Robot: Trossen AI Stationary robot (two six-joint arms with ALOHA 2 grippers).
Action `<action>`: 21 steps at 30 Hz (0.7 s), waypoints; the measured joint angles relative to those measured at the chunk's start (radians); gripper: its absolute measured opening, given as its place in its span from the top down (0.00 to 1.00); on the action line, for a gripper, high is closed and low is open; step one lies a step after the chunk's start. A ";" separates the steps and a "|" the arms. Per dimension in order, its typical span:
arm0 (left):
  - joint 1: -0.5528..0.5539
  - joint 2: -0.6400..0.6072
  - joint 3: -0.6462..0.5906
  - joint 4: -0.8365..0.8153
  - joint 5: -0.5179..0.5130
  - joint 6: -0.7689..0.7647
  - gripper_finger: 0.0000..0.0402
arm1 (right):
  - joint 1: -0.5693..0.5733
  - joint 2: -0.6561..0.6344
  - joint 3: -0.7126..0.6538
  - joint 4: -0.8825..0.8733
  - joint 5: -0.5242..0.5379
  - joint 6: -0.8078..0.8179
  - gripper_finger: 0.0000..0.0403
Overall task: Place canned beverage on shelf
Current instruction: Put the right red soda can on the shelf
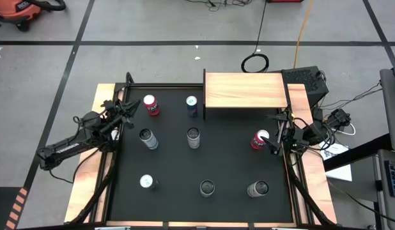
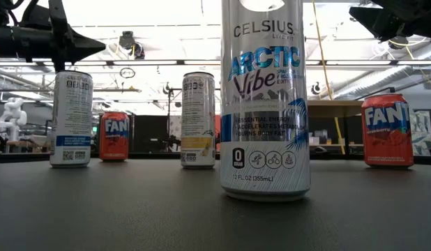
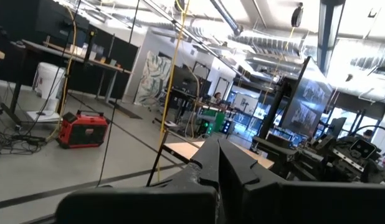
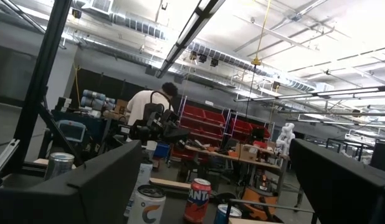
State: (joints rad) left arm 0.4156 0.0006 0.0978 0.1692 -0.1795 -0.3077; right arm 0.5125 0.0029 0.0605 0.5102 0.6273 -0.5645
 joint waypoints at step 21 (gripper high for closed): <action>0.000 0.000 0.000 0.001 0.000 0.000 1.00 | 0.000 0.000 0.000 -0.030 0.001 0.003 0.03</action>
State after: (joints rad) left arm 0.4157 0.0008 0.0978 0.1699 -0.1795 -0.3077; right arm 0.5125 0.0032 0.0601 0.4805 0.6281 -0.5617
